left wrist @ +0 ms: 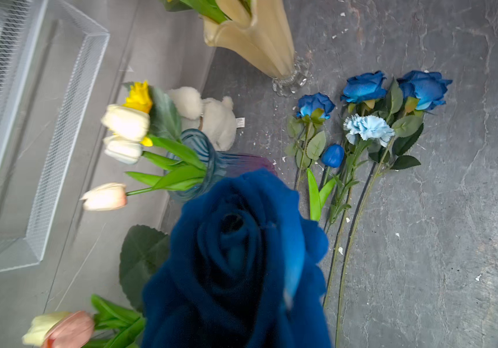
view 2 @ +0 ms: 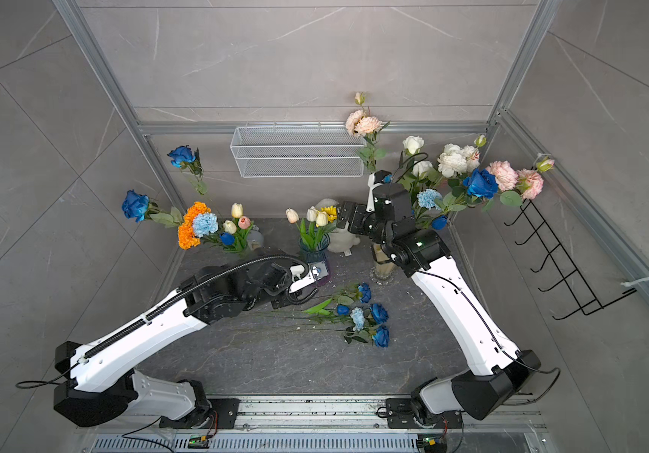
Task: Pick out blue flowers from the vase
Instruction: Place the flower at the center of the board.
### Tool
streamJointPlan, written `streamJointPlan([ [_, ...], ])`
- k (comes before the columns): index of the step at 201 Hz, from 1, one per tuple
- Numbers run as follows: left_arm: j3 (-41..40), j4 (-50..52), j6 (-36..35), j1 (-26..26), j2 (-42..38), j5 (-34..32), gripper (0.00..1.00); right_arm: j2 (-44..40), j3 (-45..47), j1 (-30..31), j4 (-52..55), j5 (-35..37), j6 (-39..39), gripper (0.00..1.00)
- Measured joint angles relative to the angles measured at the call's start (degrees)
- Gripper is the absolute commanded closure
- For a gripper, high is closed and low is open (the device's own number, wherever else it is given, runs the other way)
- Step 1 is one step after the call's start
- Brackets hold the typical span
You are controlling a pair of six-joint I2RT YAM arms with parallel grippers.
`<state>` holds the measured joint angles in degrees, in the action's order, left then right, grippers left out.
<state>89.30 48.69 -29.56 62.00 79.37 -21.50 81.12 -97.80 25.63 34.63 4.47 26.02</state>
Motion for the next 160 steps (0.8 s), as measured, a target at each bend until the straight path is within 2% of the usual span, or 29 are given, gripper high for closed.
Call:
streamJointPlan([
  [38,-3.8,-4.0,0.0,1.4,5.9,1.2,1.0,-2.2,-0.1,-5.3,1.8,-1.6,-0.2,0.0],
  [104,-2.8,-15.4,0.0,2.3,25.6,7.0,1.0,-2.4,0.1,-6.1,3.1,-4.5,-1.1,0.0],
  [116,-2.1,-17.1,0.0,2.4,28.7,7.6,0.87,-2.5,0.4,-6.1,3.3,-4.7,-1.5,0.0],
  [130,-1.7,-19.1,0.0,2.5,31.4,8.3,0.8,-2.6,0.6,-6.1,3.7,-4.8,-1.9,0.0],
  [143,-1.2,-20.2,0.0,2.5,32.9,8.7,0.64,-2.9,1.0,-6.1,4.1,-4.9,-2.0,0.0],
  [160,-0.3,-21.6,0.2,2.5,33.7,8.8,0.48,-3.3,1.1,-6.1,4.6,-5.1,-2.3,0.0],
])
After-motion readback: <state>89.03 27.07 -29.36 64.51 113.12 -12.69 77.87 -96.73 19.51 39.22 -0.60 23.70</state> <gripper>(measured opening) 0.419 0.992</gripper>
